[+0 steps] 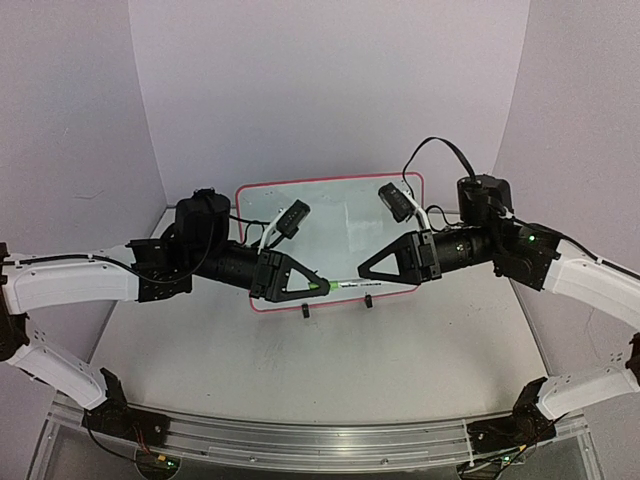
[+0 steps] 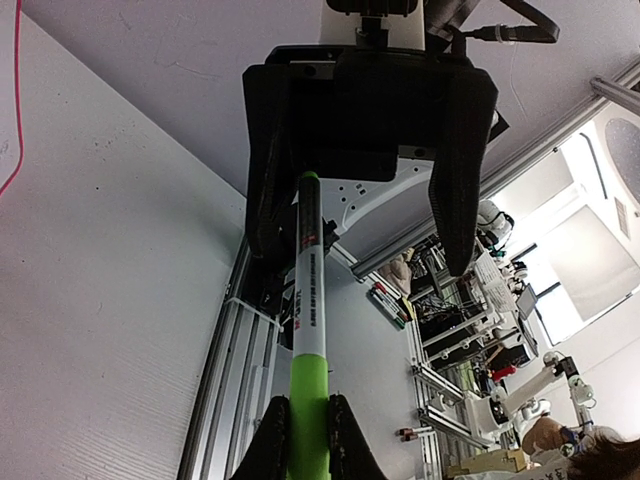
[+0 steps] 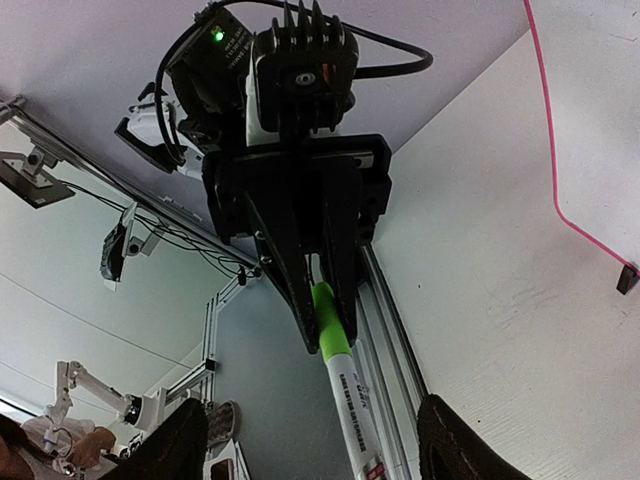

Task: Write a sentence on the whiteboard
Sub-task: Open the pen cap from the whiteboard marker.

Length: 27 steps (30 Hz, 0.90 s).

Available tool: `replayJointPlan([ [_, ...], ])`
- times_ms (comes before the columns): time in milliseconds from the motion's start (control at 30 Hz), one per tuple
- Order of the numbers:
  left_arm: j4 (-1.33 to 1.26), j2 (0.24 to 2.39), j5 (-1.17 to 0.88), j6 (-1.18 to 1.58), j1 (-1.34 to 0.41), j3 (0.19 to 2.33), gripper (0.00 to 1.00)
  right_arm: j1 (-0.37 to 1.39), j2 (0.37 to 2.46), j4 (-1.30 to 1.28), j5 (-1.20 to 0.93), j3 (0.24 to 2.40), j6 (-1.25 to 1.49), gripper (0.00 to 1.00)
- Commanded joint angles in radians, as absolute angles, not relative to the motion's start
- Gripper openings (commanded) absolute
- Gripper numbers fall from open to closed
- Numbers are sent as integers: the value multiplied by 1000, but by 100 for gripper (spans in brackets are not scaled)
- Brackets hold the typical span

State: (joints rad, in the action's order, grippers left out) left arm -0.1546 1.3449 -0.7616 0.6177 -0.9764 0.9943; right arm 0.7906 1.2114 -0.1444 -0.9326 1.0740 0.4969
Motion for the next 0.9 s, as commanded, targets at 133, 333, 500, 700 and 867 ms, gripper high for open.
replayJointPlan([
  [133,-188,1340,-739,613,-978,1028,0,806,1220,-132,-956,1088,485,68],
  [333,-209,1352,-750,623,-977,1035,0,819,1229,-132,-956,1089,482,66],
  [500,-224,1353,-744,627,-976,1030,0,827,1232,-128,-948,1090,482,65],
  [700,-244,1358,-746,638,-973,1019,0,835,1242,-122,-948,1092,483,59],
  [867,-249,1359,-753,640,-971,1016,0,840,1247,-106,-941,1092,490,41],
])
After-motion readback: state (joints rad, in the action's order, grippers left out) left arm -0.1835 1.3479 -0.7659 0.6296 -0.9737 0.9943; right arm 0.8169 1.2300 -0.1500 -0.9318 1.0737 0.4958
